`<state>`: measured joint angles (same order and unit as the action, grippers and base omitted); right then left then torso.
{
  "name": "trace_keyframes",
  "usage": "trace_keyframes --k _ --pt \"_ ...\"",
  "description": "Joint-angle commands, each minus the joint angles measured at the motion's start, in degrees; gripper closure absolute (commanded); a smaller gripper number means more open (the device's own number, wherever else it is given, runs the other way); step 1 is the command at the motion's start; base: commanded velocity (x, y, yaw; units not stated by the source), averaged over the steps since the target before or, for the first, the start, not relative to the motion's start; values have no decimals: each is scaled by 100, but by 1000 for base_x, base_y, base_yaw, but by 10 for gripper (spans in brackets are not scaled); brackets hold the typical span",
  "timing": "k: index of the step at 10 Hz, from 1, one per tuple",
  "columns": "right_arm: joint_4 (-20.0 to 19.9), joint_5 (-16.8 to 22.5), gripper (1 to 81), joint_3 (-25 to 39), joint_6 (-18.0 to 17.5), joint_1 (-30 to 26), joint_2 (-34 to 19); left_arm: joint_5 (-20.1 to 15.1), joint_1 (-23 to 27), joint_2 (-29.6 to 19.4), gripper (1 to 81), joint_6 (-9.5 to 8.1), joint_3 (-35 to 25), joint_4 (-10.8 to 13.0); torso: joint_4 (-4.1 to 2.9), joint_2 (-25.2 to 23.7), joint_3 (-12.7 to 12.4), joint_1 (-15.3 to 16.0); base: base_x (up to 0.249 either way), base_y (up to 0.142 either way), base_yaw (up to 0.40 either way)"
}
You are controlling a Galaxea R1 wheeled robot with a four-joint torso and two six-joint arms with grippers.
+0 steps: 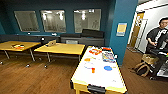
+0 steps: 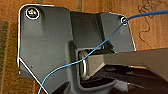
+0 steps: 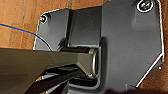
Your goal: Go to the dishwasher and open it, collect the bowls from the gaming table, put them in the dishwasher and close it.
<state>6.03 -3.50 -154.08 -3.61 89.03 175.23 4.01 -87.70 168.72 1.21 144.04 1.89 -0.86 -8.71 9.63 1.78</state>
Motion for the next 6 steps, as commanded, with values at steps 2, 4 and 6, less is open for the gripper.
trace_keyframes --k 2,4,6 --pt "21 288 10 54 18 -249 32 -304 248 -4 10 -24 -60 31 0 0 0 0 0 0 0" --pt "3 288 10 54 0 -258 32 -296 249 4 10 -15 -60 31 0 0 0 0 0 0 0" --pt "3 288 10 54 -8 -284 32 -296 249 4 10 -6 -60 40 0 0 0 0 0 0 0"
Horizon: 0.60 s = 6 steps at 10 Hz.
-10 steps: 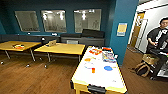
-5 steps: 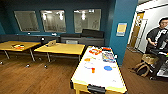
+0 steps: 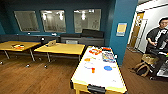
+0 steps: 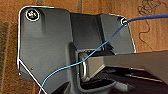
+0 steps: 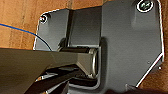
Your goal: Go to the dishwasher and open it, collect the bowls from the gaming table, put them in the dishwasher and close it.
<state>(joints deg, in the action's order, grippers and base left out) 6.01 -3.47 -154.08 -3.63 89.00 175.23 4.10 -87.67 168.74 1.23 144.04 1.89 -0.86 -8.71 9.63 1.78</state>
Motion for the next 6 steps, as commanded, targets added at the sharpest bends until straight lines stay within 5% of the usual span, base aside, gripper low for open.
trace_keyframes --k 1,6 --pt "5 286 10 54 -6 -282 24 -304 238 2 10 -9 -60 40 0 0 0 0 0 0 0" --pt "-3 286 10 54 3 -291 32 -295 246 -7 10 -9 -60 48 0 -9 -5 -15 56 0 0"
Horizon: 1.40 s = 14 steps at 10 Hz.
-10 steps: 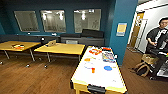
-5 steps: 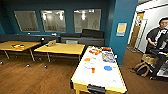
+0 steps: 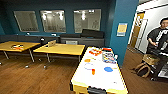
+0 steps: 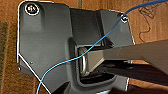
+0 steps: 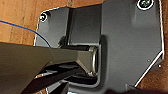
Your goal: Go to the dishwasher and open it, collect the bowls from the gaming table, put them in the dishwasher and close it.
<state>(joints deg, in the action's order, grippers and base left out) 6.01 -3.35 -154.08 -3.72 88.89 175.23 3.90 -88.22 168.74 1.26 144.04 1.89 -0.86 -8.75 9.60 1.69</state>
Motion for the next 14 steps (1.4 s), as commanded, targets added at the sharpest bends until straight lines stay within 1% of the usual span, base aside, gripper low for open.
trace_keyframes --k 1,14 --pt "-3 274 10 54 20 -280 32 -276 301 -7 10 -11 -60 40 0 -2 0 0 110 0 0" --pt "-12 256 10 54 -6 -271 -11 -276 301 11 10 -11 -60 48 0 -2 0 -2 117 0 0"
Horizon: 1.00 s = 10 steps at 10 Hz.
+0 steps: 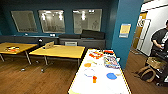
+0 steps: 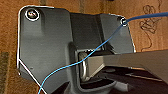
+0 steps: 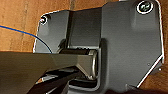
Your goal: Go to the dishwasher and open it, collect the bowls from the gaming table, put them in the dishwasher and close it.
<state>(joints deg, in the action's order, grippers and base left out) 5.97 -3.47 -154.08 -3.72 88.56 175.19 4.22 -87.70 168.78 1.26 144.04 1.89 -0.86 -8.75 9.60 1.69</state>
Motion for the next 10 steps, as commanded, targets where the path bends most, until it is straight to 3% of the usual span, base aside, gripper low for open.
trace_keyframes --k 1,8,10 --pt "-8 277 10 54 -6 -238 -8 -308 249 7 10 -11 -69 48 0 0 0 0 133 0 0" --pt "9 277 10 98 20 -203 -52 -299 240 7 10 -20 -87 48 0 0 0 0 124 0 0" --pt "9 268 10 570 20 -185 -332 -308 240 -2 10 -20 -87 40 0 2 0 5 0 0 0"
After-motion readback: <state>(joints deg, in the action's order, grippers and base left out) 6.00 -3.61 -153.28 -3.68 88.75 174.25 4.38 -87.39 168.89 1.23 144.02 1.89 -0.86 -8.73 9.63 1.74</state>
